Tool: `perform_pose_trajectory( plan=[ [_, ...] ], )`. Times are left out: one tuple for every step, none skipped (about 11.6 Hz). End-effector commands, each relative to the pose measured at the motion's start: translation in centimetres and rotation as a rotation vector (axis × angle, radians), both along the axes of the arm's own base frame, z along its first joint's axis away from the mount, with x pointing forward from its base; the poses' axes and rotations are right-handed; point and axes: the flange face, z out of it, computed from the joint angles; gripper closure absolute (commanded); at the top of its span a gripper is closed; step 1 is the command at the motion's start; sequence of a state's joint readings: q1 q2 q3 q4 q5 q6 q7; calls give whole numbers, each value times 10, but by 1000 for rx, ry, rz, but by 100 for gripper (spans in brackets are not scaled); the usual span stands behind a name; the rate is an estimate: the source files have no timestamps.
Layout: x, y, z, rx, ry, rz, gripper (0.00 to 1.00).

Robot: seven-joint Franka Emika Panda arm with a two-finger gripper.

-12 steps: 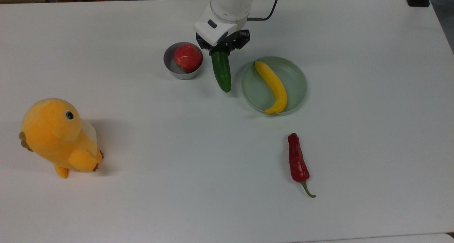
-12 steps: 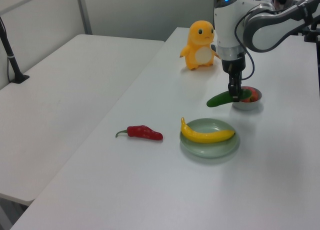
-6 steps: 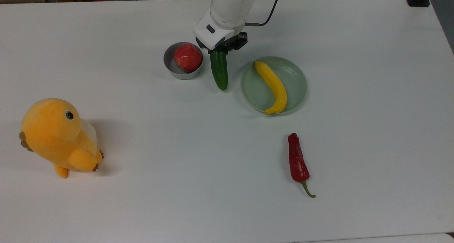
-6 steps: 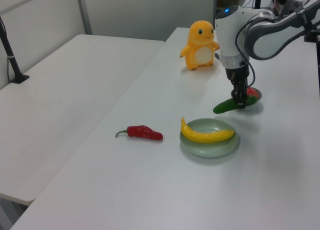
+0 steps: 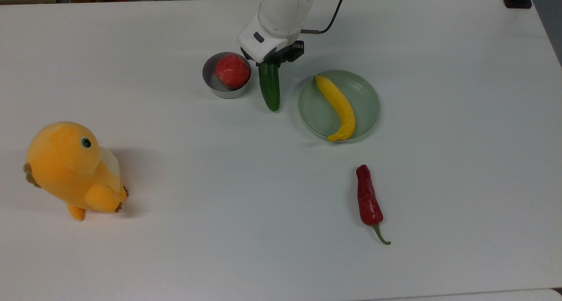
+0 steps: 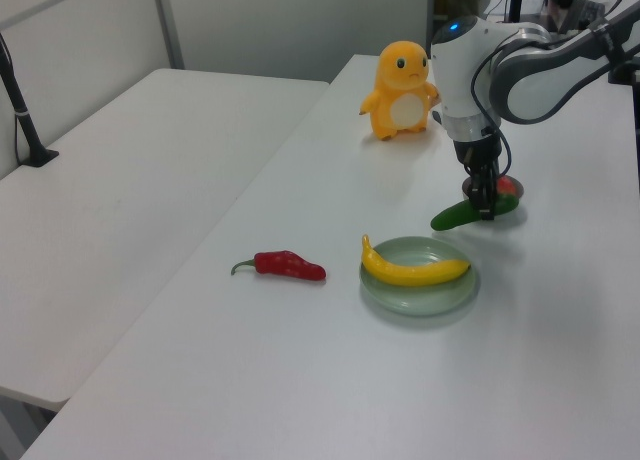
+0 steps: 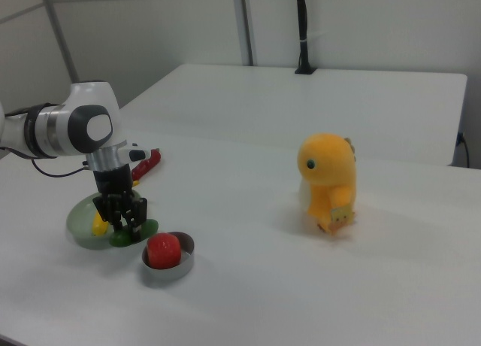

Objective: Put the cucumber on the left side of the bowl
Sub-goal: 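Lower the cucumber onto the table next to the bowl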

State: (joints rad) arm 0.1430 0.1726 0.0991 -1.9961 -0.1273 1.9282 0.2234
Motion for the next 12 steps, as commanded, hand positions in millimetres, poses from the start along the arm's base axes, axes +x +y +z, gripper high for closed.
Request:
perform_pose_trajectory(
  plan=[
    [-3, -6, 0, 1, 11, -28, 92],
    [-3, -9, 0, 1, 14, -31, 92],
    [-3, -12, -4, -1, 17, -32, 92],
    [-3, -14, -5, -4, 16, -33, 92],
    [-4, -15, -6, -6, 22, -35, 79],
    [-4, -16, -7, -9, 27, -44, 42],
    [-5, -16, -8, -10, 30, -45, 35],
    [-5, -17, -8, -11, 31, -46, 32],
    [-5, -17, -8, -11, 31, -46, 25],
    [-5, -17, -7, -12, 34, -47, 19],
    [-5, -17, -5, -12, 31, -43, 0],
    [-2, -16, 1, -8, 16, -47, 0]
  ],
)
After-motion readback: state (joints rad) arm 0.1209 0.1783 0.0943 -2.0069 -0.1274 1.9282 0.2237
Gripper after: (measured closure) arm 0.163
